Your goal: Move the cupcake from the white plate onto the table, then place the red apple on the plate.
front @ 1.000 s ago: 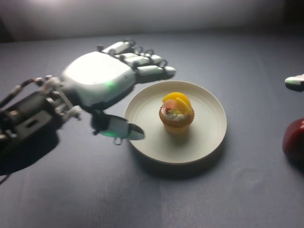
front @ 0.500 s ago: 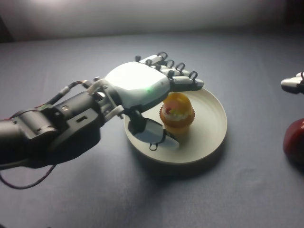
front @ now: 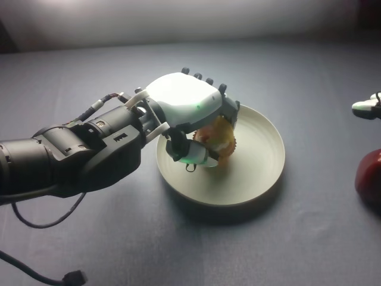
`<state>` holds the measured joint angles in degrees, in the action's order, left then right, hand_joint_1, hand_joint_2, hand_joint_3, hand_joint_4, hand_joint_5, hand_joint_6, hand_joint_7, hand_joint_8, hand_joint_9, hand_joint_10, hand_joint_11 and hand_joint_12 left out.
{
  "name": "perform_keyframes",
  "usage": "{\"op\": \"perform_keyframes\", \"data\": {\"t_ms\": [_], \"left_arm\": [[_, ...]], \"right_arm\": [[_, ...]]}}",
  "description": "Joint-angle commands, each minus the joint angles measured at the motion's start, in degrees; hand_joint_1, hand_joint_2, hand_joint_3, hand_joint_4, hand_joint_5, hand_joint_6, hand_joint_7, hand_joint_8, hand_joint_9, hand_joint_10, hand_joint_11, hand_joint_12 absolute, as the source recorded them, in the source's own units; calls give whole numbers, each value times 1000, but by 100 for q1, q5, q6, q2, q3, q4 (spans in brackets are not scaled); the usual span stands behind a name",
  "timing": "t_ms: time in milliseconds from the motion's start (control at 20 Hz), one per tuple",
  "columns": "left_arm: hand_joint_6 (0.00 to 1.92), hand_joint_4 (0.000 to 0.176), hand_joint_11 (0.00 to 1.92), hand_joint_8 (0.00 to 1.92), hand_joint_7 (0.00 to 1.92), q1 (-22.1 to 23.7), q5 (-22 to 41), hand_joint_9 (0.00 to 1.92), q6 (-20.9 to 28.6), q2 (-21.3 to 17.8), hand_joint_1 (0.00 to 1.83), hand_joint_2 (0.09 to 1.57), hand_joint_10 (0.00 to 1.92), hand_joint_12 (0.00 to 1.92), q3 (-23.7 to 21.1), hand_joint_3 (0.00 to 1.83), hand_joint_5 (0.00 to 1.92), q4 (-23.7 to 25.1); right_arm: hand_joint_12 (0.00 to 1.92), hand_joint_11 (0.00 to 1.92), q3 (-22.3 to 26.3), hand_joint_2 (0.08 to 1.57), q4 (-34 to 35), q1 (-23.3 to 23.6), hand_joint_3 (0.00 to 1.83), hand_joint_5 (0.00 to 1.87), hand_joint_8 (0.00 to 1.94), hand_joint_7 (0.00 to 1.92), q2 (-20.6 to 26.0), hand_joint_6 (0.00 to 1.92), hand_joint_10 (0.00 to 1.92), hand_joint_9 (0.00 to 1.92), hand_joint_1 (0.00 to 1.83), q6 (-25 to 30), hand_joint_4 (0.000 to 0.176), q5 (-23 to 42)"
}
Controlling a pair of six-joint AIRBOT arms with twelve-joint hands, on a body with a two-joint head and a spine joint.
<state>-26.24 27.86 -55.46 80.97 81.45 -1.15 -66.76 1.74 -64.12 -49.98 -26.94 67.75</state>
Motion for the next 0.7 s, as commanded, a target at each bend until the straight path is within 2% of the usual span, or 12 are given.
{"op": "perform_keyframes", "data": {"t_ms": [0,50,100,150,200,250,300,400,450,550,600,650], "left_arm": [[997,0,598,1073,962,35,629,853,-34,-26,1256,1125,1255,1593,-24,0,936,17],[774,0,559,1165,998,37,664,860,-35,-52,1266,1121,1162,1499,-36,0,965,8],[694,0,469,1045,1010,47,746,879,-36,-122,1359,1112,1307,1346,-66,0,986,-47],[666,0,717,999,992,58,883,977,-35,-235,1378,1098,1247,1282,-141,0,1000,-101],[791,0,671,953,980,73,1064,954,-34,-390,1367,1103,1252,1265,-275,3,986,-109],[799,0,666,948,976,85,1243,950,-36,-529,1365,1107,1270,1320,-399,0,982,-102],[762,0,639,1022,1010,87,1516,883,-51,-779,1263,1096,924,1380,-617,0,1037,-62],[723,0,767,1113,1006,8,1915,991,-181,-1297,1248,1102,739,1346,-1027,0,1034,-41],[720,0,741,975,1016,-84,2134,987,-222,-1578,1352,1092,1113,1260,-1224,2,1002,-41],[613,0,718,926,1050,-366,2471,986,-253,-2127,1386,1080,1190,1205,-1569,0,1044,-35],[614,0,628,994,1011,-514,2562,904,-336,-2325,1380,1096,1283,1241,-1713,0,1064,-96],[716,0,646,1147,912,-692,2637,847,-480,-2500,1372,1123,1300,1214,-1854,2,1022,-226]], "right_arm": [[802,44,-26,1077,171,49,2,293,5,354,11,0,11,336,647,66,0,691],[800,32,-26,1086,175,49,5,285,3,349,11,0,6,327,656,66,0,691],[845,22,-26,1095,191,49,0,283,1,348,11,0,2,329,655,66,0,692],[858,27,-25,1099,206,49,0,289,3,355,12,2,4,336,645,78,0,693],[868,46,-25,1096,208,49,0,299,6,365,13,6,9,350,637,93,0,694],[840,86,-23,1093,208,48,0,298,2,373,13,1,5,366,610,110,0,694],[860,49,-18,1102,208,46,0,305,0,370,13,0,0,356,631,128,0,694],[866,46,-7,1103,208,38,0,305,0,366,13,0,0,354,622,132,0,694],[870,55,-2,1103,208,30,0,307,1,367,13,1,2,358,641,132,0,694],[832,102,21,1094,232,8,0,320,6,387,13,4,7,381,663,133,0,694],[830,102,25,1086,244,-12,0,332,8,396,13,8,9,388,681,133,0,694],[781,147,26,1091,250,-28,0,332,2,403,13,2,5,405,660,134,0,693]]}}
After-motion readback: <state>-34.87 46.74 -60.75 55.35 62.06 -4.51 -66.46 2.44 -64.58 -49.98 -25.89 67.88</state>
